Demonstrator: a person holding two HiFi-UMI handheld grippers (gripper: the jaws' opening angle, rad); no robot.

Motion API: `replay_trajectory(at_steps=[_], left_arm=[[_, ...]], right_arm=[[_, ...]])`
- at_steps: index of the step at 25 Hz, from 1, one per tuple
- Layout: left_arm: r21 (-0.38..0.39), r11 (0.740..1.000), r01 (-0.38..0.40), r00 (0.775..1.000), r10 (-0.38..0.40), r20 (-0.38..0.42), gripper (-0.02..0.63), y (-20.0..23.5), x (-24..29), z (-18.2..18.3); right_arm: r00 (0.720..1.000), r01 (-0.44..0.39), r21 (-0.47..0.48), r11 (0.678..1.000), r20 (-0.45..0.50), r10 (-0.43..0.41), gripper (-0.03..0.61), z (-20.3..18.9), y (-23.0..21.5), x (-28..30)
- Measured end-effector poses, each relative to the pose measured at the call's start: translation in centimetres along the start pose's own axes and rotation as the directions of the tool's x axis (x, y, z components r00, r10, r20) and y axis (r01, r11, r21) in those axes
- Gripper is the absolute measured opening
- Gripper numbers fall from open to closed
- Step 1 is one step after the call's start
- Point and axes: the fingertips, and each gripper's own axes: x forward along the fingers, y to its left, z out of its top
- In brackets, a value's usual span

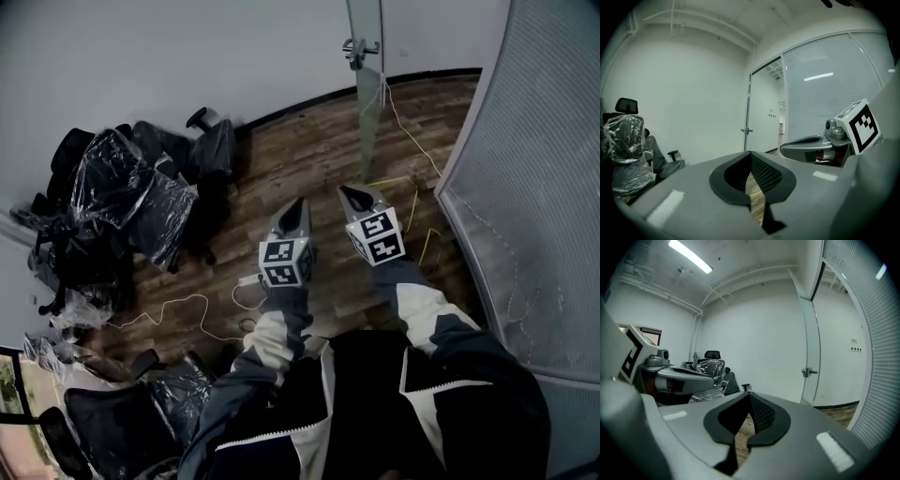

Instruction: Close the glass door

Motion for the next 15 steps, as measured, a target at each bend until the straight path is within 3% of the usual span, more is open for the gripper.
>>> replay_trajectory(at_steps=[9,15], left_arm=[[-0.025,0.998,-0.058,0.998,0.057,-0.02,-0.002,4.5,5.3,-0.5],[-0.037,0.999,-0.03,0.999,0.029,-0.021,-0.002,9.3,10.4,-0.6]], right_arm=[[0.999,-0.048,0.011,0.999,-0.023,0.049,0.005,-0.3,-3.0,6.8],[0.999,-0.017,0.008,1.0,-0.042,0.018,0.005,-0.2,-4.7,12.9]])
